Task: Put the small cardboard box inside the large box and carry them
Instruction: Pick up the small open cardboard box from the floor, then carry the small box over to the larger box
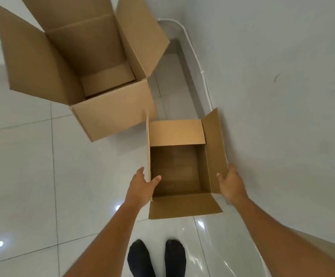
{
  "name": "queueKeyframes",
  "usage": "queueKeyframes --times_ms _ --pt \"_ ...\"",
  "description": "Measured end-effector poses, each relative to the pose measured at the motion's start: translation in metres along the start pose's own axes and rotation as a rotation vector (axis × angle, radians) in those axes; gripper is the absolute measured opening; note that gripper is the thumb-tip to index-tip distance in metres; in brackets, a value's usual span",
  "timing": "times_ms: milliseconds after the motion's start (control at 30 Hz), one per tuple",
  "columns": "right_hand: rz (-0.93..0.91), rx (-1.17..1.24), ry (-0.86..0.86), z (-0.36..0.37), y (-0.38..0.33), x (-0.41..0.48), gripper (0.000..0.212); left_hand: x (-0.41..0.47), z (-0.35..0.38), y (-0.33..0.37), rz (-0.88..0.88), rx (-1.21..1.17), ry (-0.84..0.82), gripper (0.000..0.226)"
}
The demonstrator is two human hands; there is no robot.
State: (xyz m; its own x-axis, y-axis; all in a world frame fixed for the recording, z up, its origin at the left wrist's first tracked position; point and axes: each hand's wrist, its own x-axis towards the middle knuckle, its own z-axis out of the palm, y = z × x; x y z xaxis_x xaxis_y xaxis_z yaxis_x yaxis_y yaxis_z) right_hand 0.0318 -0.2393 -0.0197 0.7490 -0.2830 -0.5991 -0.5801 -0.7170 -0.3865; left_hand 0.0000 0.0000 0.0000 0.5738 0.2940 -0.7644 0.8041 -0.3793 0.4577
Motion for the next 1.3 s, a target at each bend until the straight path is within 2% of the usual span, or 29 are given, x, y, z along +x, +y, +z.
queueKeyframes --times_ms 67,133,267,400,767,867,1033,1300 --pt "-0.024 -0.012 0.052 0.010 0.001 0.007 0.052 0.010 0.009 0.000 -0.003 0.087 -0.026 0.071" --pt "-0.038 -0.073 0.079 0.019 0.002 0.009 0.044 0.016 0.015 -0.003 0.006 0.142 -0.043 0.057" --pt "-0.062 -0.224 0.132 0.023 0.002 0.004 0.032 0.017 0.015 -0.011 0.050 0.189 0.090 0.029" --pt "-0.054 -0.261 0.157 0.011 -0.007 -0.006 0.034 0.008 0.002 -0.008 0.085 0.199 0.135 0.028" --pt "-0.173 -0.257 0.357 -0.083 -0.071 -0.084 0.012 -0.089 -0.071 0.053 0.224 0.153 0.215 0.028" --pt "-0.211 -0.254 0.401 -0.117 -0.099 -0.117 0.012 -0.124 -0.105 0.075 0.267 0.142 0.248 0.038" --pt "-0.270 -0.259 0.447 -0.168 -0.156 -0.161 0.017 -0.161 -0.165 0.106 0.353 0.098 0.309 0.025" --pt "-0.418 -0.277 0.493 -0.197 -0.274 -0.179 0.021 -0.180 -0.269 0.145 0.418 0.046 0.454 0.026"
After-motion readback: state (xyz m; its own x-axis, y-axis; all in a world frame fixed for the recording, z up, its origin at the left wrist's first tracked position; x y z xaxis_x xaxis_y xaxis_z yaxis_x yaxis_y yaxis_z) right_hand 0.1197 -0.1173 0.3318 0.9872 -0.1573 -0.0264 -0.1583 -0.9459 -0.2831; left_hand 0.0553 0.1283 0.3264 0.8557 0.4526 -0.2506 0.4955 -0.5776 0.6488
